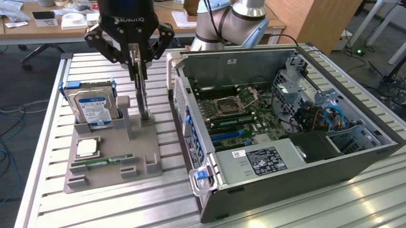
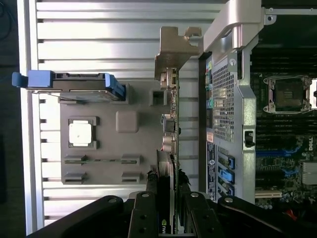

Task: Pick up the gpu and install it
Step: 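Pick up the gpu and move the gpu toward the slot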

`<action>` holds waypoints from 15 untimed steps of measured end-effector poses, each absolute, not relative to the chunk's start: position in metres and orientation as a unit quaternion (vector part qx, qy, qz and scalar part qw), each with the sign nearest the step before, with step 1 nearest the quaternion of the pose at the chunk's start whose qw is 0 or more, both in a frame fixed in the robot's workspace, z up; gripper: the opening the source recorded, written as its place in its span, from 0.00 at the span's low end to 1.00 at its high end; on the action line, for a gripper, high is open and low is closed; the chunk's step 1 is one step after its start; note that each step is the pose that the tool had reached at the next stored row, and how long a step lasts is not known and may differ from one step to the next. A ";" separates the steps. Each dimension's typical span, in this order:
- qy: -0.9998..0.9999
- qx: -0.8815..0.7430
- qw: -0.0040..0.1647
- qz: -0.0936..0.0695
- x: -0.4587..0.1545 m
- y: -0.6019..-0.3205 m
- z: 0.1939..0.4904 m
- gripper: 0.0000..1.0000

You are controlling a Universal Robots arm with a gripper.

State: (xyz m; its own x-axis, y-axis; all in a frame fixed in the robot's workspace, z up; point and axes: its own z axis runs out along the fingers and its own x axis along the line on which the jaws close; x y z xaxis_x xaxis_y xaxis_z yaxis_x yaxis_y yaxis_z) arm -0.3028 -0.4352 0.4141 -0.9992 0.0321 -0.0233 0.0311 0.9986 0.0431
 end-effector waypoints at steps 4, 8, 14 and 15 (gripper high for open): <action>1.000 0.016 0.012 0.021 -0.303 -0.435 0.421 0.26; 1.000 0.016 0.012 0.021 -0.303 -0.435 0.421 0.26; 1.000 0.016 0.012 0.021 -0.301 -0.435 0.421 0.26; 1.000 0.016 0.012 0.021 -0.299 -0.435 0.421 0.26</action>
State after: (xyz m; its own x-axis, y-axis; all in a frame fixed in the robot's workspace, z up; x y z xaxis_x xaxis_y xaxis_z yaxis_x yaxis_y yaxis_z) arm -0.2994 -0.4352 0.4214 -0.9992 0.0320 -0.0234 0.0310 0.9986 0.0433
